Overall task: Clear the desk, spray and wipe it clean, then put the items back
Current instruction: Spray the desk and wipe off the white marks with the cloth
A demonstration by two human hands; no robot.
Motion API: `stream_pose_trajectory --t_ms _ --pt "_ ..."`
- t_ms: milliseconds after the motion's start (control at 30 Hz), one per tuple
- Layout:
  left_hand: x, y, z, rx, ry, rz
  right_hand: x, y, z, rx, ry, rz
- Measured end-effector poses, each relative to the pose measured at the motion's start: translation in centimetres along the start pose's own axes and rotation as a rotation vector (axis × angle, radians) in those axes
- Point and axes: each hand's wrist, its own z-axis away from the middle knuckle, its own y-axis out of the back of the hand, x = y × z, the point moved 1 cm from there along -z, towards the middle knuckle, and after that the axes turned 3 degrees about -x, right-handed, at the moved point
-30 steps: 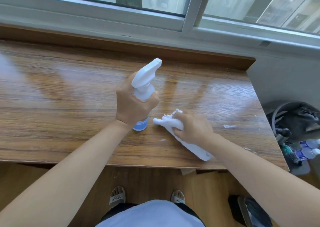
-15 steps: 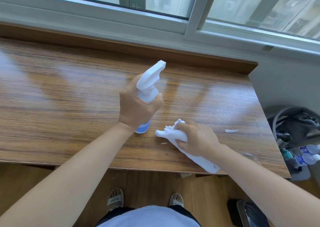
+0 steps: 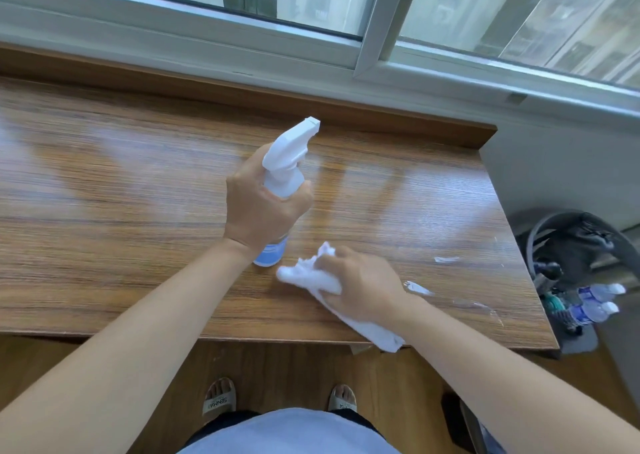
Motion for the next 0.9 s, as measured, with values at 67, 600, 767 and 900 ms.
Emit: stream_pose_trajectory --t_ms 67,600,767,900 --pt "0.0 -0.1 0.0 -0.01 0.009 0.0 -0.8 -0.4 0.7 -0.044 0.076 0.007" --pt "0.0 0.2 -0.4 0.032 0.035 -0.032 -1.5 -0.9 2.2 0.028 0.065 -0.016" --pt "0.0 0.4 -0.1 0.01 -0.004 -0.044 0.1 0.3 -2.5 0.07 -0.093 0.053" --pt "0.2 0.3 -0.2 0.004 0.025 -0.05 1.2 1.9 -7.1 0.09 -0.311 -0.021"
